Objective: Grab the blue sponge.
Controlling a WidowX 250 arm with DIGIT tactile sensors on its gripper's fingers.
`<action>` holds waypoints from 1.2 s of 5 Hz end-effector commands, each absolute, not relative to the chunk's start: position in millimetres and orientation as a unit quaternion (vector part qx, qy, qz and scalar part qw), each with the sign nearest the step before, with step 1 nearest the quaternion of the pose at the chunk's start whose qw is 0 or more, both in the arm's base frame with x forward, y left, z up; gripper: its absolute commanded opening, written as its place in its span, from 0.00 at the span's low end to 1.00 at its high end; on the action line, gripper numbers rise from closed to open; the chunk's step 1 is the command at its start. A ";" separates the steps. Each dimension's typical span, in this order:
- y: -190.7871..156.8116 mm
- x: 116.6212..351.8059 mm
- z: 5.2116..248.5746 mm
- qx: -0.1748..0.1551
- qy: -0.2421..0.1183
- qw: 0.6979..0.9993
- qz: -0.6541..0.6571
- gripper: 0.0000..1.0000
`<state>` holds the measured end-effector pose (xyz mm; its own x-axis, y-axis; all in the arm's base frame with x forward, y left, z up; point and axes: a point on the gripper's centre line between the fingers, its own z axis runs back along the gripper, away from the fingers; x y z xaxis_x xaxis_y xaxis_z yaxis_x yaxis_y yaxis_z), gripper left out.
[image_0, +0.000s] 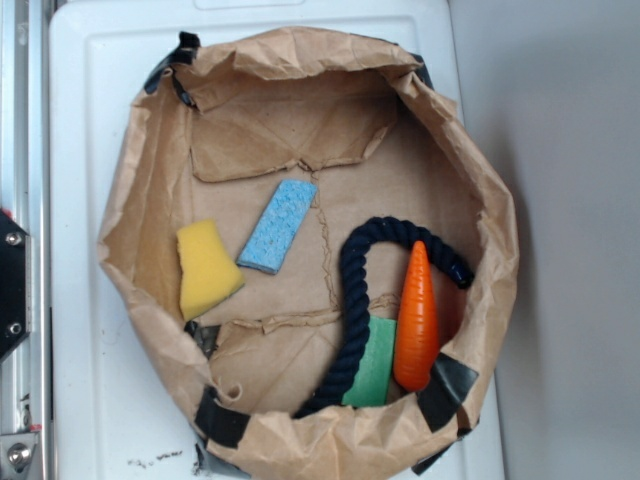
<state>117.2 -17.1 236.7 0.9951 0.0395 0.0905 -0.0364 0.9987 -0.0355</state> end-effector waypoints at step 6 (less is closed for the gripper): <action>-30.8 231.1 175.2 -0.004 -0.060 0.982 0.181 1.00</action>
